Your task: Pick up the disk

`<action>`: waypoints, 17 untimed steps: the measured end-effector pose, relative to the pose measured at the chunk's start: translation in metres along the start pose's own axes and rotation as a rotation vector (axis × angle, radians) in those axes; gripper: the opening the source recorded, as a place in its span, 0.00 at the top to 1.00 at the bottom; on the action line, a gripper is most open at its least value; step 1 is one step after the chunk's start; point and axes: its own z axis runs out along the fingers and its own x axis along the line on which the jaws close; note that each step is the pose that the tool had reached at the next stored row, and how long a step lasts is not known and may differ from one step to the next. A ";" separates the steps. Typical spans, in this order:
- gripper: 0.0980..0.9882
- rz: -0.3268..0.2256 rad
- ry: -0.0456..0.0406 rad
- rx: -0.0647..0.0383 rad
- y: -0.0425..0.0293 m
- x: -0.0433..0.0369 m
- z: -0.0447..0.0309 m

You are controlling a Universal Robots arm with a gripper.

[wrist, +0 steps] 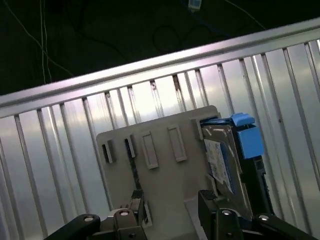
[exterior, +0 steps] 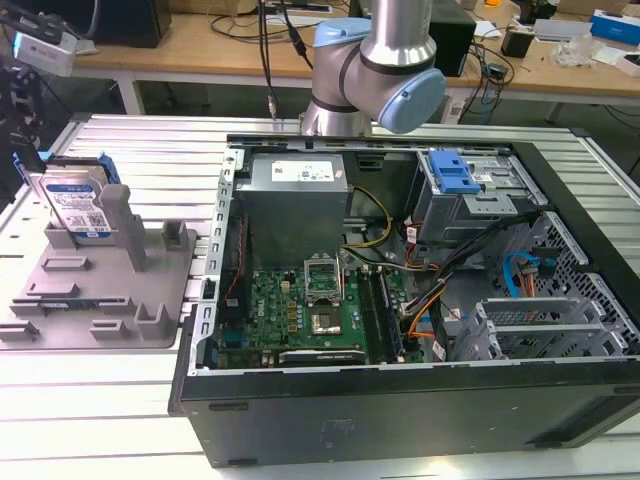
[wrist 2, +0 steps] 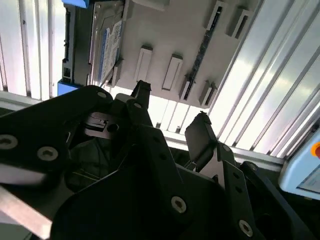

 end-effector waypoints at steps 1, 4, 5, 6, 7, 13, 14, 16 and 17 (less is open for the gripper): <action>0.48 -0.026 0.0009 0.001 0.0000 0.0000 0.0001; 0.48 -0.098 0.0027 0.004 -0.0002 0.0000 0.0005; 0.48 -0.113 0.0031 0.004 -0.0003 -0.0001 0.0006; 0.48 -0.145 0.0042 0.004 -0.0004 -0.0001 0.0007; 0.48 -0.152 0.0044 0.004 -0.0005 -0.0002 0.0007; 0.48 -0.152 0.0043 0.005 -0.0009 -0.0002 0.0007; 0.48 -0.152 0.0043 0.005 -0.0009 -0.0002 0.0007; 0.48 -0.152 0.0045 0.005 0.0009 -0.0085 0.0007; 0.48 -0.152 0.0056 0.005 0.0032 -0.0186 0.0008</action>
